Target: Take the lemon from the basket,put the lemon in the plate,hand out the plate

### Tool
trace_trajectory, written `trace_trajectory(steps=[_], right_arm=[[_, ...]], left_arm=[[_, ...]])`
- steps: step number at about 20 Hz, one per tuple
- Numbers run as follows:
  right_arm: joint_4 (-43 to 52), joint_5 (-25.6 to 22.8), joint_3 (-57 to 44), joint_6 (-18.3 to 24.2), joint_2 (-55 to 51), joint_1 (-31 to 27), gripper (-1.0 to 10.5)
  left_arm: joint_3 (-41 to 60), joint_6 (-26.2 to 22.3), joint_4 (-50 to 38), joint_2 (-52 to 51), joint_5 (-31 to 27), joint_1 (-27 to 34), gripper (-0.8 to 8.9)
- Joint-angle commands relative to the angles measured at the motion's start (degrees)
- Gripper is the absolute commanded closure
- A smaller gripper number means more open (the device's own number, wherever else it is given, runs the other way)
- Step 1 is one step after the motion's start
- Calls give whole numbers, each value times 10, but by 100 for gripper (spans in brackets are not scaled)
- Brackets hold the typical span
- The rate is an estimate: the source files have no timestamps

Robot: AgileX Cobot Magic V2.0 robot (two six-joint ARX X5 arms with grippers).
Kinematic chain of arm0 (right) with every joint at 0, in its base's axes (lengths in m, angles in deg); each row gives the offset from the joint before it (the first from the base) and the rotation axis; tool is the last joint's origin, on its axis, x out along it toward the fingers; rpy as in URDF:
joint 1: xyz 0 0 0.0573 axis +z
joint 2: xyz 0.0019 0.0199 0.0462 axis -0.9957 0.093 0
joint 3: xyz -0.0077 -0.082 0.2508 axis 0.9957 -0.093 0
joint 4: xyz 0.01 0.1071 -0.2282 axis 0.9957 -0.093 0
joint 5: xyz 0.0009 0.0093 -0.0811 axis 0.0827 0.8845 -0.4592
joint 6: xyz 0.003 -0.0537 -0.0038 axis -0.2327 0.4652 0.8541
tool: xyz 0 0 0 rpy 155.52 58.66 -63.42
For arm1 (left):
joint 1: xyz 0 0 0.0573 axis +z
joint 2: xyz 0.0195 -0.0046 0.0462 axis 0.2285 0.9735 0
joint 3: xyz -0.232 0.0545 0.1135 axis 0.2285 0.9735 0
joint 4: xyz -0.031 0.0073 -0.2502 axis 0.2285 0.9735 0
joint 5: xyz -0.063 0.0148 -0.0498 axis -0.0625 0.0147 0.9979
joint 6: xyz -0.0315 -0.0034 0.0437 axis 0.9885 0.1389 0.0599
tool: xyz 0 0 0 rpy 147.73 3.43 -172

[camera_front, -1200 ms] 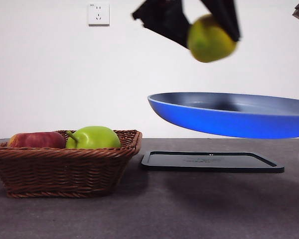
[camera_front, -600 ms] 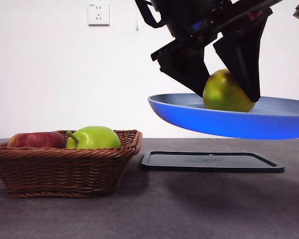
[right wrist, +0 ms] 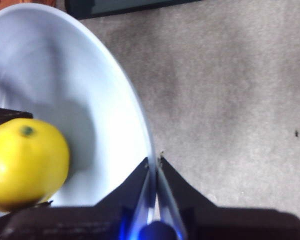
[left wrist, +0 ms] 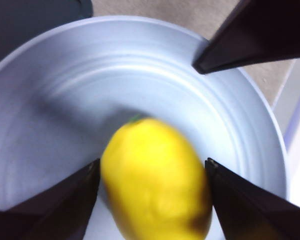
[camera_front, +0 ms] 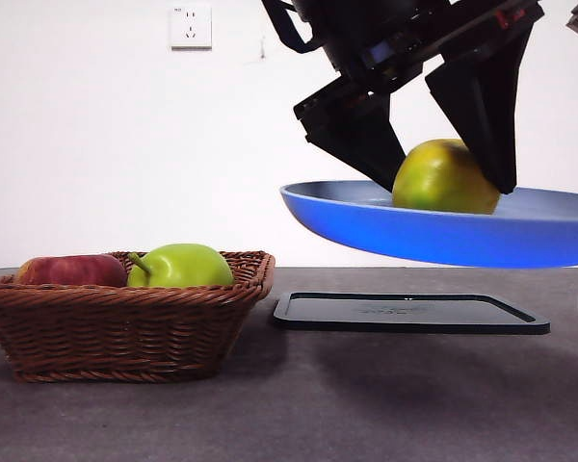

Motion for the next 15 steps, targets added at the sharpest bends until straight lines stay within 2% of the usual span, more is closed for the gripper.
trace_trajectory(steps=[1, 5, 8, 10, 15], right_arm=[[7, 5, 7, -16, 4, 1, 944], [7, 1, 7, -38, 9, 1, 944], [11, -11, 7, -40, 37, 1, 944], [20, -35, 17, -40, 73, 0, 944], [73, -40, 88, -40, 185, -19, 944]], left_arm=[[-11, 4, 9, -21, 4, -2, 449], [-11, 3, 42, -98, 2, 12, 450], [-11, -6, 77, -172, 1, 38, 450], [-11, -8, 96, -221, 1, 57, 450], [-11, -14, 138, -327, 0, 106, 450]])
